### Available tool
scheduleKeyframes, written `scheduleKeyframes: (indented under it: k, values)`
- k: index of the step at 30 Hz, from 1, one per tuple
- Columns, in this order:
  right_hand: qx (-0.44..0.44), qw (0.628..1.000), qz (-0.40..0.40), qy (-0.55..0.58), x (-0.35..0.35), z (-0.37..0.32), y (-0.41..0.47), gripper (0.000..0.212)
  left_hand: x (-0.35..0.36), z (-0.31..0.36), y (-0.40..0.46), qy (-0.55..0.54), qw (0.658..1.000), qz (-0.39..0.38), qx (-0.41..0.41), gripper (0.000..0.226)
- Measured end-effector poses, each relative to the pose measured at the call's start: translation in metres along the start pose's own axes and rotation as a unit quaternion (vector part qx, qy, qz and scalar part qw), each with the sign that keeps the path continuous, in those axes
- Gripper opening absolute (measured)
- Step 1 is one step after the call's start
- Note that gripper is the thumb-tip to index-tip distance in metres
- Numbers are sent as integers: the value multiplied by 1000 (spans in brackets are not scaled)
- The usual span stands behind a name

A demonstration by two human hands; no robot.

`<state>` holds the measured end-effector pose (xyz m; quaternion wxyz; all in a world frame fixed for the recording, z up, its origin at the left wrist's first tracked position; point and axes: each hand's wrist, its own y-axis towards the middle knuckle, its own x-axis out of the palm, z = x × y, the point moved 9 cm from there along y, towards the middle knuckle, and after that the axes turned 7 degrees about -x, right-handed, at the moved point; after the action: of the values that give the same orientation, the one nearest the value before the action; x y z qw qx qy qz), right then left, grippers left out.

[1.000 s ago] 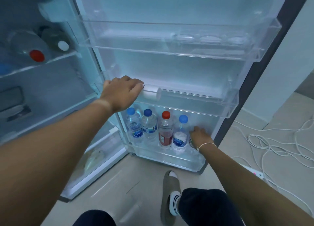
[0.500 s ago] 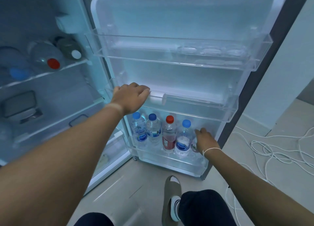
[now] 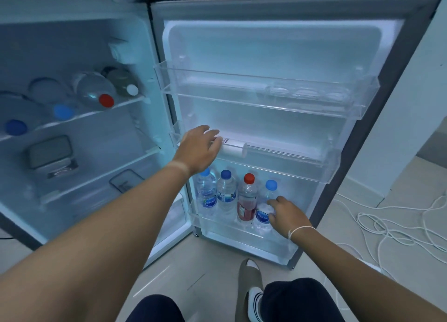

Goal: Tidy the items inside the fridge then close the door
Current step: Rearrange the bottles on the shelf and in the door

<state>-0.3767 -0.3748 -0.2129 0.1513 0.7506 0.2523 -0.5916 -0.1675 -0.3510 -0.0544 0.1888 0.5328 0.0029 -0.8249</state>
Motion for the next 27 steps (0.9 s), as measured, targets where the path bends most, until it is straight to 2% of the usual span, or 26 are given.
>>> scheduleKeyframes:
  k: [5,9,17,21,27]
  values:
    - [-54,998,-17,22,7,-43,6,38,-8,-19,-23,-28,999,39,22,47]
    - [-85,995,-44,27,19,-81,19,42,-17,-54,-42,-52,996,66,1,54]
    - [-133,984,-95,65,54,-159,54,46,3,-174,-65,-94,979,31,-179,48]
    - [-139,975,-115,126,80,-194,84,45,20,-226,-70,-142,954,24,-264,47]
    - [-117,956,-143,226,128,-238,139,45,52,-308,-72,-200,897,13,-393,49]
